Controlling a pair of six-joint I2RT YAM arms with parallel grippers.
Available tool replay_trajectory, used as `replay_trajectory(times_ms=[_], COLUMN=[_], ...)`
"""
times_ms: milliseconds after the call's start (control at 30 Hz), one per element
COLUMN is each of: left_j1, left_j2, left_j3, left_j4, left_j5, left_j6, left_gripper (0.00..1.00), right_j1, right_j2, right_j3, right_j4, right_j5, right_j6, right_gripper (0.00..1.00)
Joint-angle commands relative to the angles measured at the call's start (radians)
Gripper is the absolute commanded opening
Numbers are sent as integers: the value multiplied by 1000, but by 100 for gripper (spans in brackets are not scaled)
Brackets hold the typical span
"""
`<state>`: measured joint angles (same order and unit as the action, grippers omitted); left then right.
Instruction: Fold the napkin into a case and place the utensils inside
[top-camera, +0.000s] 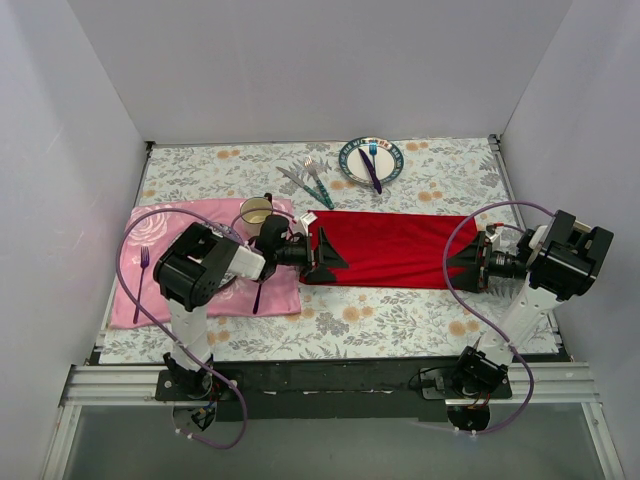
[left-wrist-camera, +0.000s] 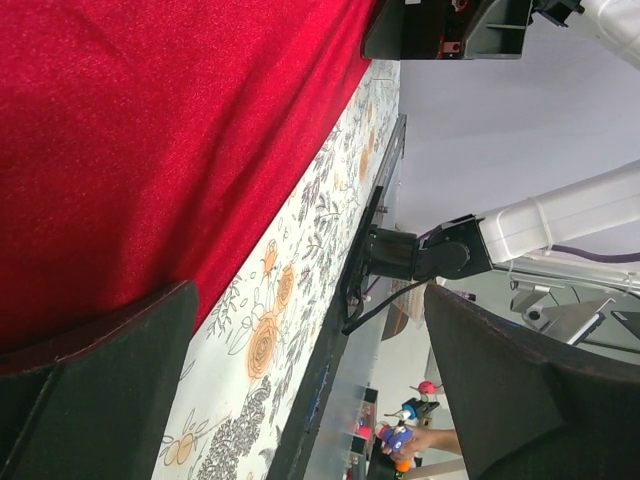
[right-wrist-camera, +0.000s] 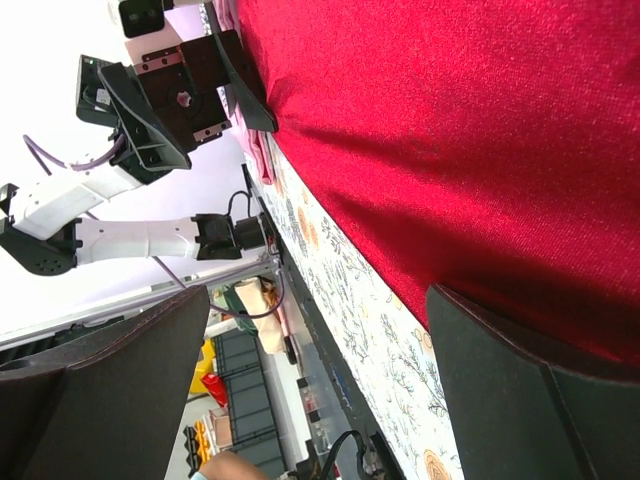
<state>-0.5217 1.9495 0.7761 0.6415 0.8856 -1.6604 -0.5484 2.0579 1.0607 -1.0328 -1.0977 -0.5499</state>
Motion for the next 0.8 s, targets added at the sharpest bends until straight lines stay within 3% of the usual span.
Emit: replay_trajectory(times_ms=[0, 300, 433, 600, 733, 767], left_j1=[28, 40, -6, -15, -38, -44], left_j2=[-41, -63, -113, -173, -205, -207], left_j3=[-37, -8, 121, 274, 333, 344], left_j4=[-85, -45, -230, -526, -728, -797], left_j5=[12, 91, 84, -40, -187, -210], left_j6=[51, 76, 243, 465, 660, 691], left_gripper=[98, 98, 98, 98, 98, 98], right_j1=[-28, 4, 71, 117, 143, 163], right_j2=[34, -11, -137, -235, -269, -269], right_j3=[5, 5, 19, 126, 226, 257], right_j4=[185, 113, 37, -27, 36, 52], right_j5=[197, 150, 84, 73, 218, 246], right_j6=[45, -24, -85, -84, -55, -54], right_gripper=[99, 95, 92, 81, 72, 65])
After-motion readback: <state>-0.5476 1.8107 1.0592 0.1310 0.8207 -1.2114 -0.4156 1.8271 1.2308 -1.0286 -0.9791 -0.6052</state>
